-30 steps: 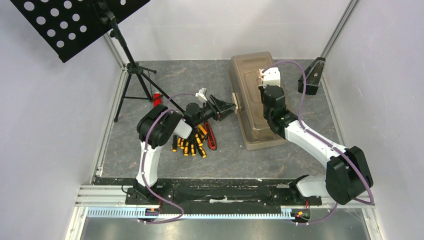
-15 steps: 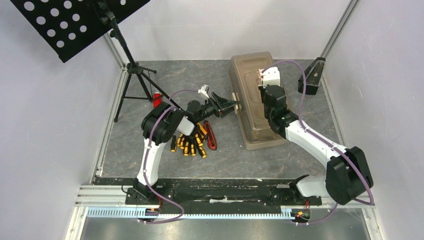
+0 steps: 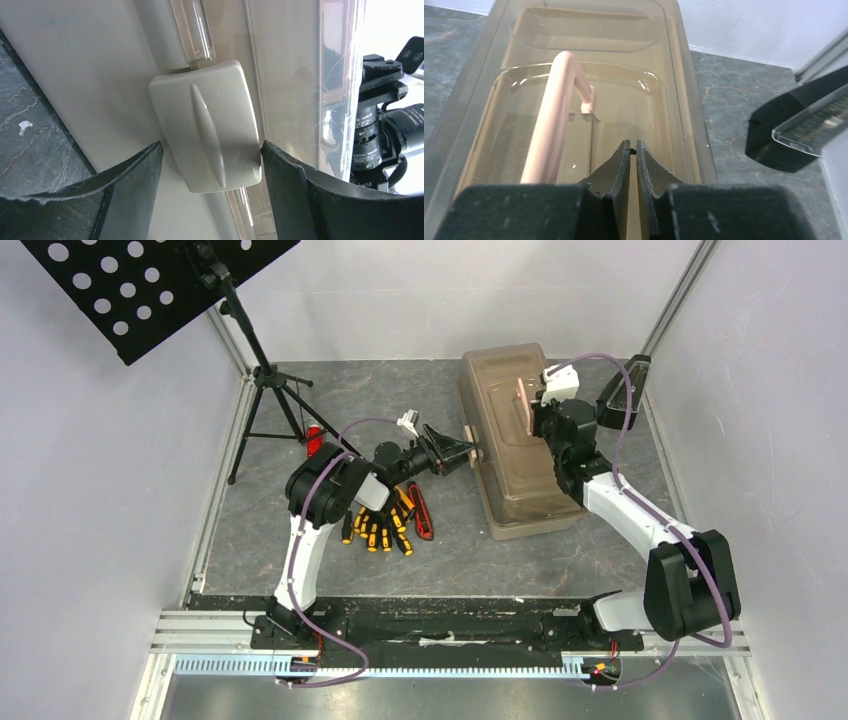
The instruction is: Pack the tool kit
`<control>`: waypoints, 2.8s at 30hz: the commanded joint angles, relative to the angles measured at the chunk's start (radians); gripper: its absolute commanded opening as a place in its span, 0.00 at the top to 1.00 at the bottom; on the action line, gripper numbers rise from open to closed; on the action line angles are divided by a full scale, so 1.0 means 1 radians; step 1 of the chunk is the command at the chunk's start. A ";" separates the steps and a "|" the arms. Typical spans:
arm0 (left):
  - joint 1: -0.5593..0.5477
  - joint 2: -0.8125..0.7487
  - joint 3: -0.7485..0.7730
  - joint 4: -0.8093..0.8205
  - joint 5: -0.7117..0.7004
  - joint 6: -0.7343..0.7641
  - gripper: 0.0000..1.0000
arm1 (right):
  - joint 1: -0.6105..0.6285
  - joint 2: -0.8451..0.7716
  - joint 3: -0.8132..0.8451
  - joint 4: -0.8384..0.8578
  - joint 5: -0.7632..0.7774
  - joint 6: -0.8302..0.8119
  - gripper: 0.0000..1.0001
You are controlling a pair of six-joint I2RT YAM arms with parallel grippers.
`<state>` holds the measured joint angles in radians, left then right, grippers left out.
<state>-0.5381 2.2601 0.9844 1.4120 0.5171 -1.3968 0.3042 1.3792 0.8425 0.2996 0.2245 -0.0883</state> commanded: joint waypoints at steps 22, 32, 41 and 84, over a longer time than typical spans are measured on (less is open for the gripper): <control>0.027 -0.067 -0.053 0.092 -0.002 -0.023 0.19 | -0.182 0.088 0.222 -0.781 -0.268 -0.019 0.53; 0.038 -0.057 -0.064 0.093 0.006 -0.022 0.19 | -0.214 0.051 0.394 -0.842 -0.231 -0.036 0.38; 0.040 -0.060 -0.062 0.093 0.012 -0.021 0.19 | -0.241 0.153 0.472 -0.927 -0.287 -0.059 0.30; -0.010 0.023 0.137 0.032 -0.003 -0.098 0.19 | -0.511 0.324 0.291 -0.794 -0.704 -0.009 0.80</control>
<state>-0.5262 2.2688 1.1061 1.4353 0.5240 -1.4696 -0.2367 1.5738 1.2282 -0.2455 -0.6441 0.0334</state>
